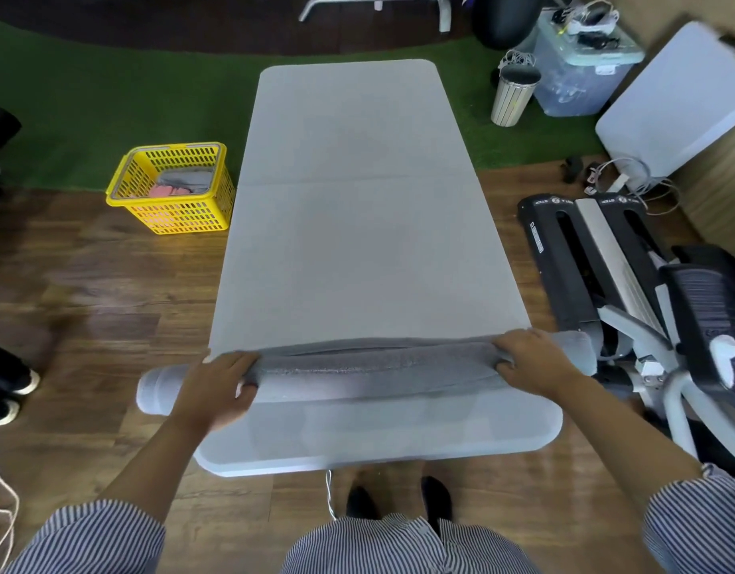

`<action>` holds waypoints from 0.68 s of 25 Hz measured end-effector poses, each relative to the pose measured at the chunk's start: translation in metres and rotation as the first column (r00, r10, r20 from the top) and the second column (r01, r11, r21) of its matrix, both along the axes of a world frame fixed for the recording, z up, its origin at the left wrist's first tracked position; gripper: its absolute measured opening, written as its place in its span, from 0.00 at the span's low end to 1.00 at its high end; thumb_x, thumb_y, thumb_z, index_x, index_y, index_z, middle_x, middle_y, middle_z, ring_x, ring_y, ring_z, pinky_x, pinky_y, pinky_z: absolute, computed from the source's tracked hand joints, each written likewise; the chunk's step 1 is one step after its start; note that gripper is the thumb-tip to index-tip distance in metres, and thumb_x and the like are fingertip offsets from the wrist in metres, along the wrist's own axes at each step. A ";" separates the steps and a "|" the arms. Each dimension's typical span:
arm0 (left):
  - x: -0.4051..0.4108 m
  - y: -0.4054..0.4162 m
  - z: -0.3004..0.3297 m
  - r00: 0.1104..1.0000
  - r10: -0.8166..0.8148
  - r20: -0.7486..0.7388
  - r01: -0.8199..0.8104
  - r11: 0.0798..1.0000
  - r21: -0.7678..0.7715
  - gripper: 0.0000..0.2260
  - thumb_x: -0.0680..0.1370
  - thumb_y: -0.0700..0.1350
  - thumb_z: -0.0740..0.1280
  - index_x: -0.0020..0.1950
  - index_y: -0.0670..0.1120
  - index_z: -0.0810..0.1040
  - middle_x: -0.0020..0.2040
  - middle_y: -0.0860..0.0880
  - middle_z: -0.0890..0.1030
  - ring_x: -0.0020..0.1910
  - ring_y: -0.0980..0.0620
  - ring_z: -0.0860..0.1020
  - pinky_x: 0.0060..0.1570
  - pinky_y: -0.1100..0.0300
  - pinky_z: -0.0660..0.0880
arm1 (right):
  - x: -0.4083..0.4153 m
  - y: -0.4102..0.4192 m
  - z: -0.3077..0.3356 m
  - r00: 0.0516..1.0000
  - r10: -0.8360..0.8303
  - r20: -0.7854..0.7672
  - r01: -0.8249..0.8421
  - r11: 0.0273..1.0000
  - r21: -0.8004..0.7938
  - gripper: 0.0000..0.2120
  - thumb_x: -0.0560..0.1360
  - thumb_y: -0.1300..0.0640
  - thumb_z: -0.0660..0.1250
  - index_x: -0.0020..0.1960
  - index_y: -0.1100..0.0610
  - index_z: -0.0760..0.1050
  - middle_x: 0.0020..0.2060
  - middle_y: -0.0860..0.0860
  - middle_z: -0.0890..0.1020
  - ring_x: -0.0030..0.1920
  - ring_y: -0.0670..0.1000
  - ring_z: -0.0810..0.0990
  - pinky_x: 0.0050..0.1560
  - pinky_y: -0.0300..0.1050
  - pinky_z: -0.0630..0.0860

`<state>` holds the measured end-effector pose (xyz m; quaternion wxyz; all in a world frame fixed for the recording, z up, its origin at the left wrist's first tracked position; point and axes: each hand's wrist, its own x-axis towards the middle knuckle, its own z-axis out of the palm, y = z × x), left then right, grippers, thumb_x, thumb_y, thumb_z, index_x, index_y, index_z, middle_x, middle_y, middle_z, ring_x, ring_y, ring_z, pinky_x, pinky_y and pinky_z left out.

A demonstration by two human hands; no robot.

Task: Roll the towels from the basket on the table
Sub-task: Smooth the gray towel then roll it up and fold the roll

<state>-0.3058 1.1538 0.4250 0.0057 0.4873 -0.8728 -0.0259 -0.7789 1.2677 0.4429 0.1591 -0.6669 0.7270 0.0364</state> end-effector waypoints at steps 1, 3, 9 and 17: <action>-0.004 0.000 0.002 1.000 0.024 0.003 -0.023 0.999 -0.046 0.21 0.71 0.51 0.56 0.59 0.46 0.79 0.55 0.49 0.82 0.52 0.46 0.81 0.52 0.43 0.75 | 0.003 -0.002 -0.001 0.998 0.018 -0.066 -0.021 0.999 -0.047 0.09 0.68 0.61 0.62 0.47 0.55 0.76 0.46 0.49 0.79 0.48 0.53 0.75 0.54 0.52 0.69; -0.011 0.005 0.001 0.995 0.089 -0.037 -0.093 0.987 -0.133 0.19 0.72 0.48 0.58 0.58 0.45 0.78 0.57 0.48 0.81 0.53 0.45 0.80 0.51 0.43 0.74 | 0.009 -0.010 0.002 0.990 0.004 -0.144 -0.019 0.995 -0.102 0.16 0.67 0.64 0.61 0.54 0.57 0.75 0.53 0.50 0.79 0.49 0.55 0.76 0.46 0.49 0.69; 0.001 0.000 -0.017 1.000 -0.011 -0.002 0.011 0.999 -0.035 0.30 0.65 0.46 0.71 0.68 0.46 0.73 0.65 0.46 0.76 0.65 0.44 0.74 0.64 0.38 0.66 | 0.034 -0.022 0.013 0.999 -0.039 -0.027 0.043 0.986 0.162 0.24 0.70 0.55 0.65 0.64 0.54 0.65 0.58 0.50 0.70 0.47 0.55 0.77 0.40 0.46 0.74; -0.010 -0.051 -0.014 0.994 -0.104 0.033 0.106 0.990 -0.092 0.38 0.56 0.26 0.70 0.63 0.50 0.73 0.48 0.49 0.82 0.47 0.44 0.81 0.52 0.44 0.76 | 0.046 -0.047 0.005 0.989 -0.076 -0.124 0.093 0.987 0.135 0.18 0.70 0.68 0.61 0.58 0.56 0.69 0.53 0.54 0.71 0.48 0.55 0.75 0.39 0.44 0.70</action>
